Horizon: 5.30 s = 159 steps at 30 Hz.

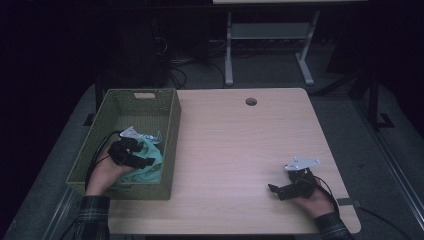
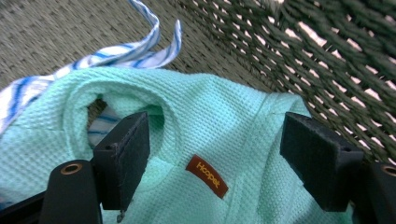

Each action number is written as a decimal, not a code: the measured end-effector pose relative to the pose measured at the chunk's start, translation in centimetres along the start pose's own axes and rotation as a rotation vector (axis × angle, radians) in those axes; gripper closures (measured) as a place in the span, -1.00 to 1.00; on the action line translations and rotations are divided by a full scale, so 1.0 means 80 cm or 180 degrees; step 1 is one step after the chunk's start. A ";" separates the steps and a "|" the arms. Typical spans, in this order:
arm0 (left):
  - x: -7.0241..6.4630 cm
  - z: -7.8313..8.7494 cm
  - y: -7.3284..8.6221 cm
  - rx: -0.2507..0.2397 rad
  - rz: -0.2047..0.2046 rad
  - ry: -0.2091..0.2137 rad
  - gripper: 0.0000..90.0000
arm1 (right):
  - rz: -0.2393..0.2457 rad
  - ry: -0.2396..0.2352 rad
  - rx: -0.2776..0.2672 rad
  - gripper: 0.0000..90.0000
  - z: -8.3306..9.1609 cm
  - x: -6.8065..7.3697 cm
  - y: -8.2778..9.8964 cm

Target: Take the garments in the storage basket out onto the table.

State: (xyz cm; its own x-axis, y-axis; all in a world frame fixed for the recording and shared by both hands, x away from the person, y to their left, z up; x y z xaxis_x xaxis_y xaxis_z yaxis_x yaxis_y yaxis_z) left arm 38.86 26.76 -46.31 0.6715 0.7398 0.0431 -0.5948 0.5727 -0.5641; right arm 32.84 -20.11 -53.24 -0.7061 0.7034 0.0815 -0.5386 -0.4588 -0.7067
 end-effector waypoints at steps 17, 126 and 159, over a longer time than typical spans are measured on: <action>-0.010 -0.016 0.011 0.0427 -0.0139 0.0090 -0.36 | 0.0002 0.0001 0.0001 -0.94 0.000 0.000 0.000; 0.020 0.174 -0.113 -0.2125 0.0803 0.0232 0.95 | -0.0034 0.0012 -0.0003 -0.94 0.000 0.000 0.000; -0.021 0.231 -0.203 -0.2477 0.0450 0.0497 0.97 | -0.0035 0.0012 -0.0004 -0.94 0.000 0.000 0.000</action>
State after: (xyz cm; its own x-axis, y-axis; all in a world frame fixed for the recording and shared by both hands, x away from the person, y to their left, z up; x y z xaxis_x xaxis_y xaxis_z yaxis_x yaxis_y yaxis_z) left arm 39.21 22.78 -21.97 0.7011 0.6960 -0.1550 -0.2390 0.0246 -0.9707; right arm 32.87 -20.13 -53.24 -0.6984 0.7104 0.0868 -0.5458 -0.4502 -0.7067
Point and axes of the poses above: each handheld gripper's, and its own axes: z roughly backward along the jaws, y roughly out of its underside, x roughly to its left, the point moved 7 cm from there along -z, roughly forward along the jaws, and after that the axes turned 4 degrees about -y, right-handed, at the moved point
